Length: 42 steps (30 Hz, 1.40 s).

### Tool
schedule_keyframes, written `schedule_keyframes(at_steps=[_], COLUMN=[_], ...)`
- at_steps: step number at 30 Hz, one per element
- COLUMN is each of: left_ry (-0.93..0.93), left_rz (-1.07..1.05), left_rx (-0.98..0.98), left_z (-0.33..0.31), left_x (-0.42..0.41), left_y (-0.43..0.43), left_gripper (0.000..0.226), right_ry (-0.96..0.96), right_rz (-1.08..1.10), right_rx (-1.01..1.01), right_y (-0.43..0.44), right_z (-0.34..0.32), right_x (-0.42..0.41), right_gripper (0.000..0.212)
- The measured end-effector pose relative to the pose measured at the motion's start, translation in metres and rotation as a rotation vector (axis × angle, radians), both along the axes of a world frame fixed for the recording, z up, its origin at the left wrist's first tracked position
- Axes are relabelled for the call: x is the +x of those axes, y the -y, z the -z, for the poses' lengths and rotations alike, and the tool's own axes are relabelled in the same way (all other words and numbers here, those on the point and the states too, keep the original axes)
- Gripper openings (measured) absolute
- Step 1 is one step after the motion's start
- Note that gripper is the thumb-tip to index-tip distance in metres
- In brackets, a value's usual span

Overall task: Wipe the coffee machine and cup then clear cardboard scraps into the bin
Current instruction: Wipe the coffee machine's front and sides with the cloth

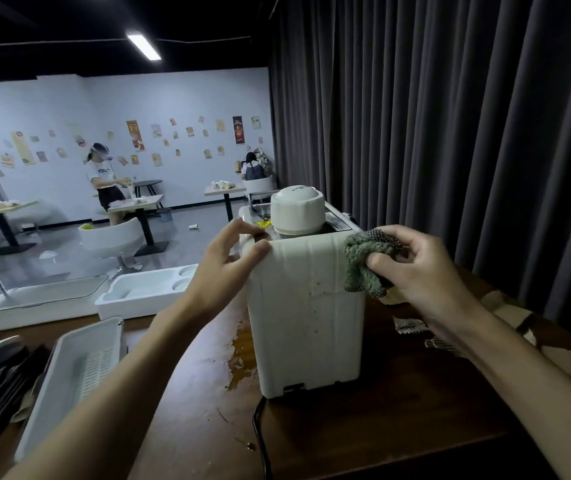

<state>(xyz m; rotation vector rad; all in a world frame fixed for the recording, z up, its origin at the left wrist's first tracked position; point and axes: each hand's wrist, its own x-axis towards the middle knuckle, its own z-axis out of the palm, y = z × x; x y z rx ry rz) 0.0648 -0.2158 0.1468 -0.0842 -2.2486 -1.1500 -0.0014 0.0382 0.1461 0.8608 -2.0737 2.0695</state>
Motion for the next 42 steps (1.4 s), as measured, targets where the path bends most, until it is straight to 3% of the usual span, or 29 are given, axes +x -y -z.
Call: schedule_keyframes(at_steps=[5, 12, 22, 29, 34, 42], left_ry=[-0.055, -0.062, -0.054, -0.032, -0.049, -0.078], left_rz=[-0.102, -0.066, -0.063, -0.036, -0.027, -0.025], left_rx=[-0.215, -0.247, -0.22, -0.192, -0.175, -0.203], left_z=[0.007, 0.014, 0.019, 0.015, 0.015, 0.015], left_x=[0.0, 0.001, -0.002, -0.002, -0.001, -0.004], left_y=[0.006, 0.02, 0.027, 0.03, 0.029, 0.029], left_gripper=[0.038, 0.053, 0.056, 0.047, 0.051, 0.044], right_ry=[-0.358, -0.742, -0.797, -0.813, -0.936, -0.828], right_rz=[0.294, 0.545, 0.699, 0.704, 0.68, 0.727], right_rx=[0.051, 0.184, 0.249, 0.209, 0.21, 0.128], right_y=[0.019, 0.047, 0.076, 0.095, 0.09, 0.112], right_z=[0.001, 0.017, 0.042, 0.047, 0.05, 0.054], right_x=[0.015, 0.011, 0.013, 0.023, 0.016, 0.023], right_gripper=[0.032, 0.033, 0.043, 0.026, 0.046, 0.038])
